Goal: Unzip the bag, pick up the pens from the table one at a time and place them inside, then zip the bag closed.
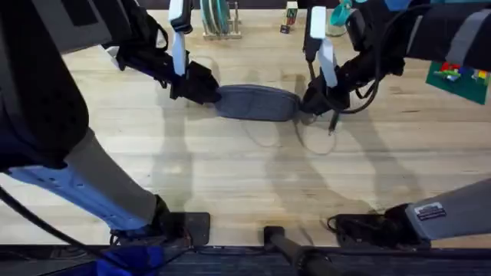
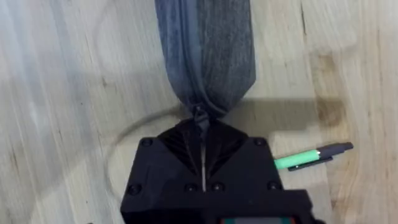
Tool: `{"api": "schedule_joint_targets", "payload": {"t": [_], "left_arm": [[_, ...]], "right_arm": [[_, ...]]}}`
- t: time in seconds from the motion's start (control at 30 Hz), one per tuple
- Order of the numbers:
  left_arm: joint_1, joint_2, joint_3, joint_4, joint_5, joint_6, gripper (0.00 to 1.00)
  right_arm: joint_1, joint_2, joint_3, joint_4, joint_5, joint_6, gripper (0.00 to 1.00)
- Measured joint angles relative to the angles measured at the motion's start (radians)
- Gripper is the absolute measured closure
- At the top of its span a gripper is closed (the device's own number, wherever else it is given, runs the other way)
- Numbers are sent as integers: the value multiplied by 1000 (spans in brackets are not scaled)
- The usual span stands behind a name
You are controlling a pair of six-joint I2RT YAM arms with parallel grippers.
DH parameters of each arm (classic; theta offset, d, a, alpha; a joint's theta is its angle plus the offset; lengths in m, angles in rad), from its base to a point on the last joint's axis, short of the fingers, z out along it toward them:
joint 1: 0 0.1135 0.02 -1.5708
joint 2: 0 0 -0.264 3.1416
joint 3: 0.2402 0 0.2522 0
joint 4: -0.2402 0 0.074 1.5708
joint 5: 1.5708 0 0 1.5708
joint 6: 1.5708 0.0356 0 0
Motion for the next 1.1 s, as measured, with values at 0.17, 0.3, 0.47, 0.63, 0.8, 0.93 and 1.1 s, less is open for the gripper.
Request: {"api": "schedule_joint_targets", "payload": {"t": [0.17, 0.3, 0.47, 0.63, 0.8, 0.93, 1.1], "left_arm": [[0, 0, 0, 0, 0, 0, 958], [0, 0, 0, 0, 0, 0, 958], [0, 0, 0, 0, 0, 0, 958], [0, 0, 0, 0, 0, 0, 958], [0, 0, 0, 0, 0, 0, 959], [0, 0, 0, 0, 0, 0, 958], [0, 0, 0, 0, 0, 0, 959]], "right_arm": [[0, 0, 0, 0, 8, 0, 968], [0, 0, 0, 0, 8, 0, 969], [0, 0, 0, 0, 9, 0, 967], [0, 0, 0, 0, 11, 0, 968], [0, -10, 0, 0, 12, 0, 968], [0, -46, 0, 0, 19, 4, 968], [0, -61, 0, 6, 1, 11, 968]]}}
